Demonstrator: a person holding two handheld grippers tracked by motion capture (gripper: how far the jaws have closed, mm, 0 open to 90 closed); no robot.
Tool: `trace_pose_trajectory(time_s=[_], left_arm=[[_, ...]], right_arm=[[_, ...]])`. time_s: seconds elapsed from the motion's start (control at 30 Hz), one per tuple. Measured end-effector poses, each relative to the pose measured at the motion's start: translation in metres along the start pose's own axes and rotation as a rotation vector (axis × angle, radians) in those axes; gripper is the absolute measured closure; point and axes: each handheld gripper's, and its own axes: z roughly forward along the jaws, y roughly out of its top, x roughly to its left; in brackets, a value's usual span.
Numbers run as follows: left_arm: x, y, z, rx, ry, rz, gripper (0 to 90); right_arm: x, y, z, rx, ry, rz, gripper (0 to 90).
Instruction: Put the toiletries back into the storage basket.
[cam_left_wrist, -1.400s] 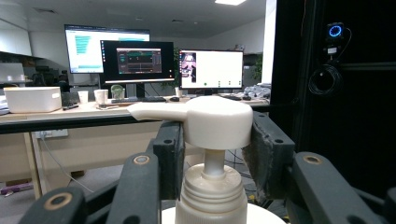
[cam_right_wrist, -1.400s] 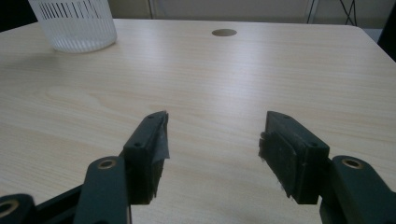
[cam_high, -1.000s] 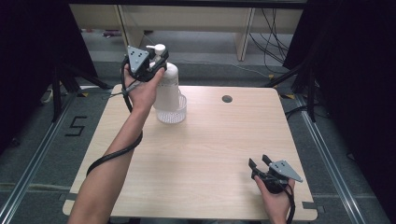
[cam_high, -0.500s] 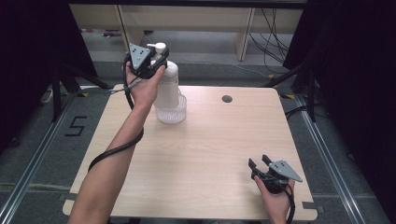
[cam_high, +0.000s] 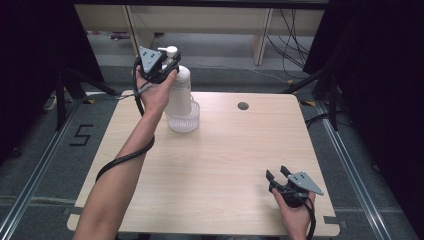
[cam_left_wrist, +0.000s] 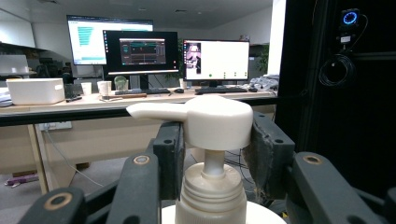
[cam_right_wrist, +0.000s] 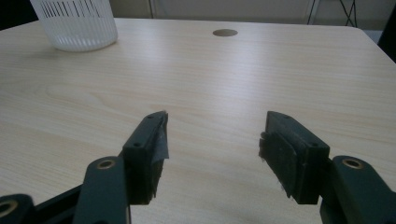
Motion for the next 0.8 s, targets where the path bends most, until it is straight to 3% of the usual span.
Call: trace_pose_trajectory(time_s=[0.03, 0.2, 0.27, 0.3, 0.37, 0.6, 0.67, 0.77, 0.8], left_arm=[[0.0, 0.0, 0.0, 0.001, 0.0, 0.002, 59.1], [-0.001, 0.0, 0.003, -0.002, -0.005, 0.002, 59.1], [-0.001, 0.001, 0.003, 0.001, -0.007, 0.004, 59.0], [-0.001, 0.0, 0.004, 0.0, -0.007, 0.005, 59.0], [-0.001, 0.0, 0.005, 0.001, -0.008, 0.005, 59.1], [-0.001, -0.002, 0.008, 0.009, -0.009, 0.012, 59.1], [-0.002, -0.002, 0.009, 0.006, -0.014, 0.012, 59.1], [-0.002, -0.002, 0.01, 0.007, -0.016, 0.01, 59.0], [-0.002, -0.002, 0.01, 0.009, -0.017, 0.012, 59.1]], right_arm=[[-0.002, 0.0, 0.001, -0.007, -0.001, -0.027, 40.9], [-0.002, 0.001, 0.0, 0.005, -0.002, -0.028, 40.9], [0.001, 0.0, 0.0, 0.006, -0.001, 0.004, 40.9], [-0.002, 0.0, 0.0, 0.007, 0.0, -0.024, 40.9], [-0.002, 0.0, 0.0, -0.004, -0.002, -0.026, 40.8], [0.0, 0.0, 0.0, 0.002, 0.003, 0.01, 40.8], [-0.002, 0.0, 0.0, -0.005, 0.001, -0.021, 40.8], [-0.002, 0.0, 0.0, 0.004, 0.005, -0.02, 40.8], [0.0, 0.0, 0.0, 0.008, 0.009, 0.013, 40.8]])
